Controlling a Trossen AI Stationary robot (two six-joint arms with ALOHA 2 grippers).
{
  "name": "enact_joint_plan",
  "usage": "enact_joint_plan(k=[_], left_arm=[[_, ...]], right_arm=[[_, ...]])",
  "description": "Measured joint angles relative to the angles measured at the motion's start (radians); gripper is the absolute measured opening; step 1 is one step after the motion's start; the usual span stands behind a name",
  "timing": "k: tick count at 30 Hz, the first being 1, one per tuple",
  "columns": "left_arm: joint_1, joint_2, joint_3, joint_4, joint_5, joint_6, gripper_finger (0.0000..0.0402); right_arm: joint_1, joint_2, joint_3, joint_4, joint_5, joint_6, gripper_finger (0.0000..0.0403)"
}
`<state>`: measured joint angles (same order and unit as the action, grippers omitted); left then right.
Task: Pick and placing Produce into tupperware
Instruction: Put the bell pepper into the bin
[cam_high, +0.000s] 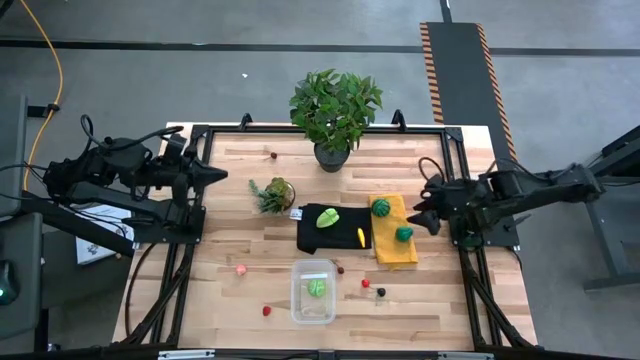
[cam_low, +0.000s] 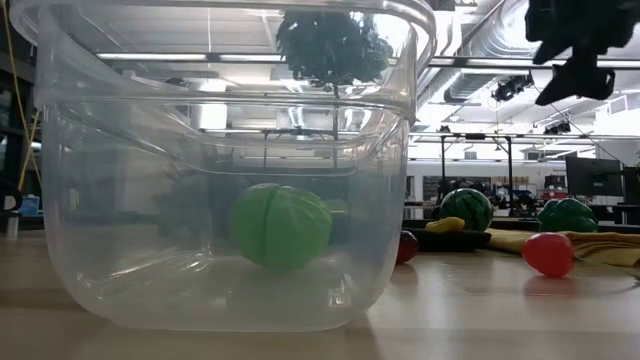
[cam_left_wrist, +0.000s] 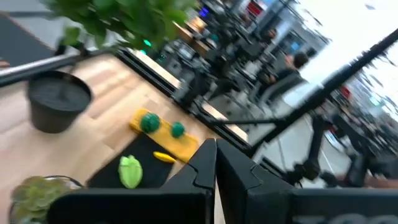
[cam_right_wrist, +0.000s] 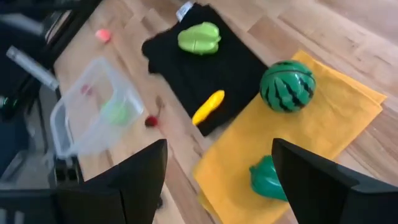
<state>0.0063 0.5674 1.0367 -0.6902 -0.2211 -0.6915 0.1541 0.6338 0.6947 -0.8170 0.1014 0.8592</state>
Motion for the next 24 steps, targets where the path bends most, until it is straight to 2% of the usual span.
enact_joint_plan(k=[4, 9, 14, 18, 24], left_arm=[[0.000, 0.006, 0.000, 0.001, -0.069, -0.044, 0.0001], [0.000, 0.038, 0.000, 0.001, -0.097, -0.076, 0.0001], [0.000, 0.094, 0.000, 0.000, -0.098, -0.088, 0.0001], [0.000, 0.140, 0.000, 0.000, -0.096, -0.101, 0.0001], [0.000, 0.201, 0.000, 0.000, -0.061, -0.101, 0.0001]], right_arm=[[-0.077, -0.018, -0.004, -0.056, -0.092, -0.171, 0.0279], [-0.168, 0.044, 0.006, -0.150, -0.184, -0.412, 0.0279], [-0.220, 0.124, 0.006, -0.205, -0.203, -0.620, 0.0279], [-0.248, 0.174, 0.011, -0.195, -0.217, -0.711, 0.0279], [-0.252, 0.238, 0.018, -0.179, -0.261, -0.748, 0.0279]])
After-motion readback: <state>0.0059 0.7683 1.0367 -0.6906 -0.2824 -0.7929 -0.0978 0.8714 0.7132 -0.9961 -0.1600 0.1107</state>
